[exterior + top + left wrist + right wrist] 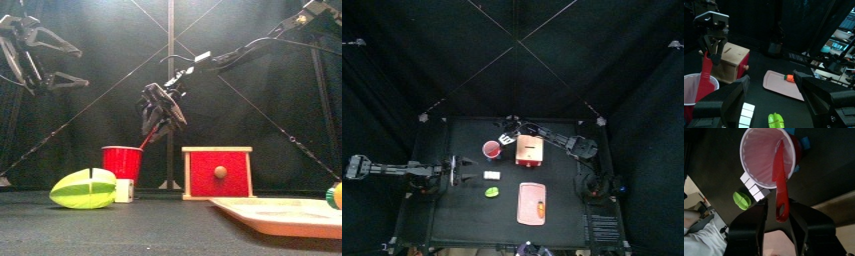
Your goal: Grab knife
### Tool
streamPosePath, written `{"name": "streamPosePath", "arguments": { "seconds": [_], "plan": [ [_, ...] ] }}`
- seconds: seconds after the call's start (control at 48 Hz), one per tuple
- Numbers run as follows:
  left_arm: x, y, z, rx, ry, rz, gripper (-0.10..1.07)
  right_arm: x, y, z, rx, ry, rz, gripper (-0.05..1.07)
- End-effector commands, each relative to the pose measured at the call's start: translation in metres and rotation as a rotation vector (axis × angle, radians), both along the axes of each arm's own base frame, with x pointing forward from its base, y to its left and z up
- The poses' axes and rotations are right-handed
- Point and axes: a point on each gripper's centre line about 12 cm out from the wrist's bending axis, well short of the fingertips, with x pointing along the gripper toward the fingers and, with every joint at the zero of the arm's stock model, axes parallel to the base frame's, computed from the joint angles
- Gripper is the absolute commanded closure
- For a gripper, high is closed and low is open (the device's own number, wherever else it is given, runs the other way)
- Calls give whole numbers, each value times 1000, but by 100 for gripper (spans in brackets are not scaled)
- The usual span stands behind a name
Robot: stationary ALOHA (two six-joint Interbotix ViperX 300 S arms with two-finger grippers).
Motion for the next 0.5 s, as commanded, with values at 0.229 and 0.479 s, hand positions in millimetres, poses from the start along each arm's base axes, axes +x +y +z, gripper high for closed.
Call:
{"name": "streamPosePath", "arguments": {
  "seconds": [0.229,0.479],
  "plan": [
    [1,1,4,2,-10,5,-3,3,-9,24,-36,-58,-9,40],
    [1,1,3,-3,-9,8,-3,6,-14,25,-41,-55,-7,36]
  ]
}}
